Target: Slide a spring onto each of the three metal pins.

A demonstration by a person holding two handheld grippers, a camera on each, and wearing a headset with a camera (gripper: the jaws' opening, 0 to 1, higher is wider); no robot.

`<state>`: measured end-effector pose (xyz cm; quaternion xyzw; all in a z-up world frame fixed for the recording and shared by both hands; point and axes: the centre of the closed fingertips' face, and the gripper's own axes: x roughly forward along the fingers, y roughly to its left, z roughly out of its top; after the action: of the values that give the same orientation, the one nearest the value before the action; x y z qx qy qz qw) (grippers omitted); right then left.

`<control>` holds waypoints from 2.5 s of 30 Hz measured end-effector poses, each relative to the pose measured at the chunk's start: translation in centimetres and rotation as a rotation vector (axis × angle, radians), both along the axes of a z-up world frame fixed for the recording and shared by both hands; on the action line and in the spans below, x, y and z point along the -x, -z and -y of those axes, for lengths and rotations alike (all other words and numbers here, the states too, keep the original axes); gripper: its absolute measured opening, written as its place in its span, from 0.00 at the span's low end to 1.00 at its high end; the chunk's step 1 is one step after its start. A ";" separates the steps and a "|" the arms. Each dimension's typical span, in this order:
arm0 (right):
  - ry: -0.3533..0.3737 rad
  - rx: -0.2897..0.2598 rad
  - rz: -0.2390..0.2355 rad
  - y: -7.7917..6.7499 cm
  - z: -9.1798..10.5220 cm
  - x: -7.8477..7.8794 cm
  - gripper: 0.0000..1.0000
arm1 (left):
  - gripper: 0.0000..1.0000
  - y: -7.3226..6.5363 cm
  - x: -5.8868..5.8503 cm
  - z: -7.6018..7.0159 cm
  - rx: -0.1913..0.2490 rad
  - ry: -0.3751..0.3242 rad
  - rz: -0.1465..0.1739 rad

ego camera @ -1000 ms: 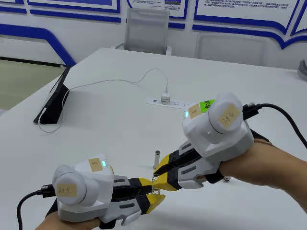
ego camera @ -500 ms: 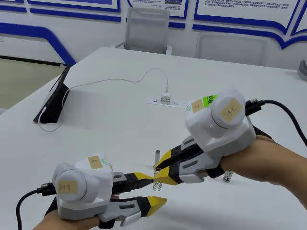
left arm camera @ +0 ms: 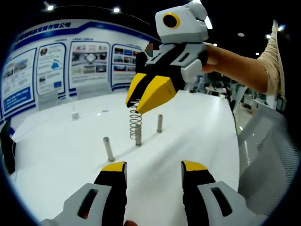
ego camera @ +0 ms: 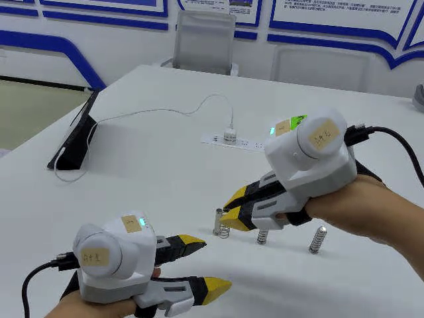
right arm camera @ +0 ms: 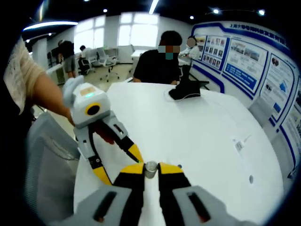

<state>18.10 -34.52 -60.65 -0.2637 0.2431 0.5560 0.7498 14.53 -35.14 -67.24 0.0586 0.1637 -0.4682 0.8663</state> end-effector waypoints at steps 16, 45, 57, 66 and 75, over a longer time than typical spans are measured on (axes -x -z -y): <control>0.120 -0.035 0.030 0.2 0.2 -4.2 0.12 | 0.51 0.3 0.2 -0.1 -0.019 0.004 -0.007; 0.171 -0.025 -0.005 3.0 -0.3 -6.8 0.12 | 0.51 0.9 0.2 -0.5 -0.020 -0.005 -0.025; 0.176 -0.016 -0.019 4.0 -0.5 -6.9 0.12 | 0.51 1.0 0.1 -0.7 -0.019 -0.009 -0.030; 0.184 -0.002 -0.041 5.3 -0.4 -6.9 0.12 | 0.51 1.2 0.3 -0.7 -0.021 -0.009 -0.035; 0.188 0.007 -0.067 6.4 -0.4 -6.7 0.12 | 0.50 1.3 0.3 -0.7 -0.023 -0.011 -0.039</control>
<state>24.78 -34.17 -67.04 -0.2235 0.2935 0.4907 0.7894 14.25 -34.40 -68.53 0.0584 0.1861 -0.4624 0.8649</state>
